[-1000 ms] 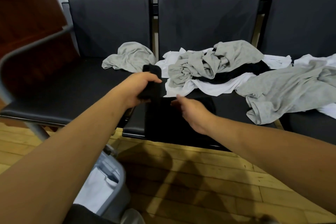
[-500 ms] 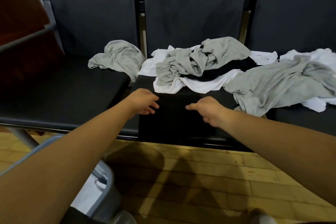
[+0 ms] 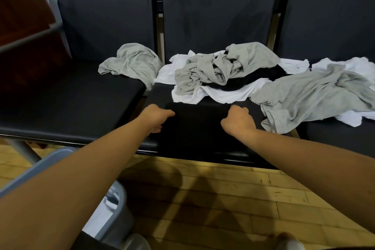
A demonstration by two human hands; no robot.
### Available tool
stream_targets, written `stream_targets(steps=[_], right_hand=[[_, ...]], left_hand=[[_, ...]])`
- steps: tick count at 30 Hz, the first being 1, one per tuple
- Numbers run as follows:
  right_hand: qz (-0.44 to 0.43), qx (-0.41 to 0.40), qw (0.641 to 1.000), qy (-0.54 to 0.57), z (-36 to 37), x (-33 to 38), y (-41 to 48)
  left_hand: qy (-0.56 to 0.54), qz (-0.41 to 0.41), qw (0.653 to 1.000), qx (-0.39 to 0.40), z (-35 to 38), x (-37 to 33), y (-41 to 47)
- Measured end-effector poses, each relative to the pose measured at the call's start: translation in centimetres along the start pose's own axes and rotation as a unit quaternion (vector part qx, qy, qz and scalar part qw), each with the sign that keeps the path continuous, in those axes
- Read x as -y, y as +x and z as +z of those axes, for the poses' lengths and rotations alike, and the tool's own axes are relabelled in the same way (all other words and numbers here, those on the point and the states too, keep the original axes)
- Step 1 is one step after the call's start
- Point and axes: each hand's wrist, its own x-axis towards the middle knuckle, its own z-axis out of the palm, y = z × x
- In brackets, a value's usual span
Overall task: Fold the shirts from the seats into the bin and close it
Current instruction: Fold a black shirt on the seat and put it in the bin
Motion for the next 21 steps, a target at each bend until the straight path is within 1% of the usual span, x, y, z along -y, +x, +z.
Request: stream_targets(steps=[3, 5, 8, 10, 12, 15, 18, 21], right_hand=[[0.046, 0.017, 0.993, 0.103, 0.4, 0.7, 0.4], [0.052, 0.033, 0.983, 0.173, 0.9, 0.9, 0.7], [0.08, 0.054, 0.955, 0.282, 0.6, 1.6, 0.7], [0.072, 0.074, 0.939, 0.329, 0.6, 2.3, 0.9], [0.027, 0.078, 0.925, 0.372, 0.6, 3.5, 0.8], [-0.076, 0.056, 0.903, 0.42, 0.3, 7.1, -0.2], [-0.142, 0.069, 0.88, 0.447, 1.0, 12.0, -1.7], [-0.187, 0.107, 0.882, 0.419, 4.2, 17.2, -3.6]], left_hand=[[-0.048, -0.035, 0.998, 0.03, 0.1, 0.2, 0.0], [-0.074, -0.044, 0.995, 0.043, 0.1, 0.3, -0.1], [-0.178, -0.038, 0.98, 0.086, -0.3, 0.0, -0.6], [-0.242, -0.02, 0.966, 0.088, -0.8, 0.0, -1.0], [-0.3, 0.012, 0.951, 0.074, -1.8, 0.1, -1.3], [-0.364, 0.057, 0.928, 0.049, -5.3, 1.0, -2.0], [-0.387, 0.082, 0.918, 0.017, -10.1, 2.6, -3.1], [-0.376, 0.098, 0.921, -0.03, -15.2, 5.4, -4.4]])
